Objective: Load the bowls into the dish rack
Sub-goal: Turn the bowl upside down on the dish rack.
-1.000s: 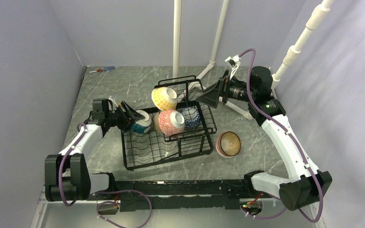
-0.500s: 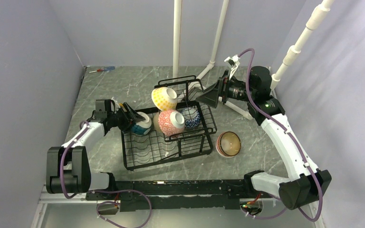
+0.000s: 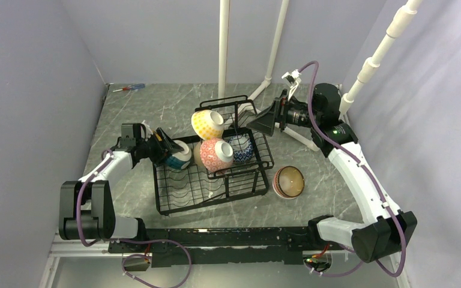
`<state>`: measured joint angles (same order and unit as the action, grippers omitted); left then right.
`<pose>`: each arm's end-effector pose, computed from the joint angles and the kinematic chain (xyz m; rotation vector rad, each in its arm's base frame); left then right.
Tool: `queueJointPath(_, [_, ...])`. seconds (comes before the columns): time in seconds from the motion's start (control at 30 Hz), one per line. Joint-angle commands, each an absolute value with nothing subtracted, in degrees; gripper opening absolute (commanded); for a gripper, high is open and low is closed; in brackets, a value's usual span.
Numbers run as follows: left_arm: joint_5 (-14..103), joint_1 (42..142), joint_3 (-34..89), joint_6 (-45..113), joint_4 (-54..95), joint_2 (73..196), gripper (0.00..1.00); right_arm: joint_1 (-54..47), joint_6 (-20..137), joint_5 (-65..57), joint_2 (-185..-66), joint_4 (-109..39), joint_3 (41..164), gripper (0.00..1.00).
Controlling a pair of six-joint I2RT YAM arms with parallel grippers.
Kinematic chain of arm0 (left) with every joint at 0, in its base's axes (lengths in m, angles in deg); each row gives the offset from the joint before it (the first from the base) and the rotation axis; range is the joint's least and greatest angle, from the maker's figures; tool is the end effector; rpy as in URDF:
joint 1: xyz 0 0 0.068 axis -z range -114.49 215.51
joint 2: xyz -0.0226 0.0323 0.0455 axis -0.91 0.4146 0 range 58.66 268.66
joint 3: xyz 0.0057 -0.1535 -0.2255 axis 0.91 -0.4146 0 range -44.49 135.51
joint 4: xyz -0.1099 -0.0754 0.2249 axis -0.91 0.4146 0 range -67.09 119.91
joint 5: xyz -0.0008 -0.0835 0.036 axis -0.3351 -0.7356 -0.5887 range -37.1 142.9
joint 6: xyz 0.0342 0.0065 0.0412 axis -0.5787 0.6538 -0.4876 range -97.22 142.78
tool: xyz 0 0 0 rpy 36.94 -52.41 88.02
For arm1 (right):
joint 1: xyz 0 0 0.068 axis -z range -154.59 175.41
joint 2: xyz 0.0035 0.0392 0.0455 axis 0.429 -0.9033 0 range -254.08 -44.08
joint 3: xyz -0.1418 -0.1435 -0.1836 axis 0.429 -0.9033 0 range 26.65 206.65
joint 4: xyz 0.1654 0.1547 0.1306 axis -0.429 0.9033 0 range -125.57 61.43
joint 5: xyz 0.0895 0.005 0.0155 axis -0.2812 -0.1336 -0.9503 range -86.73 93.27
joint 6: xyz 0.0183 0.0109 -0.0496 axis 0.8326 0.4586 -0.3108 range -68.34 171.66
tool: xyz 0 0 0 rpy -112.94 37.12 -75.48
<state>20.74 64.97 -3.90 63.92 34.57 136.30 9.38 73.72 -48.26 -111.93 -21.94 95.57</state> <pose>0.2641 -0.0165 0.1934 -0.6295 2.4103 -0.9935 0.2405 0.0981 0.4016 -0.5873 1.7931 1.2632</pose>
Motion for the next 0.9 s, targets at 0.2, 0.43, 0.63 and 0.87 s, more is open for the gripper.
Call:
queueJointPath(0.2, [21.9,65.2,-0.6,60.8,36.3,135.6,0.46,9.6,72.4,-49.3,-112.0,-24.3,95.7,1.0])
queueJointPath(0.43, [22.6,65.2,1.1,58.9,39.6,136.5,0.65,9.6,72.3,-49.4,-111.9,-24.2,95.7,1.0])
queueJointPath(0.63, [22.2,65.2,2.4,57.2,41.9,138.7,0.75,9.6,71.9,-49.2,-112.0,-23.8,96.1,1.0])
queueJointPath(0.87, [22.9,65.2,3.9,54.3,45.6,140.6,0.88,9.6,71.8,-49.0,-112.0,-23.8,95.9,1.0])
